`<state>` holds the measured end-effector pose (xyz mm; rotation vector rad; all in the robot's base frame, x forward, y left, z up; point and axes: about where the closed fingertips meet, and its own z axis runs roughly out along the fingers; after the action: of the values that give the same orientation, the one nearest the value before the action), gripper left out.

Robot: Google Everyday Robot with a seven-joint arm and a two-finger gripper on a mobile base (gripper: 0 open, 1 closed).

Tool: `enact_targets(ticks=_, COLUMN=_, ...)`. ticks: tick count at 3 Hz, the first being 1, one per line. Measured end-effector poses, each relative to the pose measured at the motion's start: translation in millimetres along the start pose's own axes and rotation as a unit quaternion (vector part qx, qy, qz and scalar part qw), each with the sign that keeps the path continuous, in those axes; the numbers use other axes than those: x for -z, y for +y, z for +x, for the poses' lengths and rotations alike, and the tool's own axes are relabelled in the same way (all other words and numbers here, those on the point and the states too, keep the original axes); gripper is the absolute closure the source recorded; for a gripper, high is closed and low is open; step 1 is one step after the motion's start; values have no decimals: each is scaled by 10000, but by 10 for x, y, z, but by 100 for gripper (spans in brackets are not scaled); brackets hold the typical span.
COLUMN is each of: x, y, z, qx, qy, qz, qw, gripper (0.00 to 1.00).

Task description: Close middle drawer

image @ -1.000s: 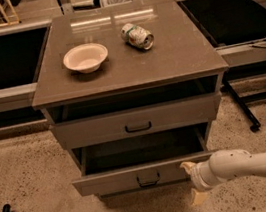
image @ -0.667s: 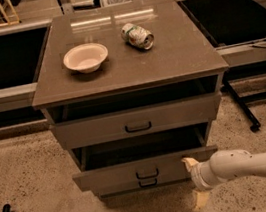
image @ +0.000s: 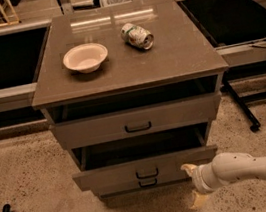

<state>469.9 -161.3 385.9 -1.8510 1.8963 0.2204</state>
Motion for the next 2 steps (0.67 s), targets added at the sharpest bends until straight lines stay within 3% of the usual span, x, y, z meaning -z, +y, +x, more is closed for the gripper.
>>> enact_targets(ticks=1, x=-58, y=-14, z=-13, qx=-18, qy=-248, qz=-5, qw=9997, gripper=42)
enact_targets(ticks=2, x=-33, y=-155, z=-28, qx=82, qy=-369, qz=188, qw=9991, gripper=65)
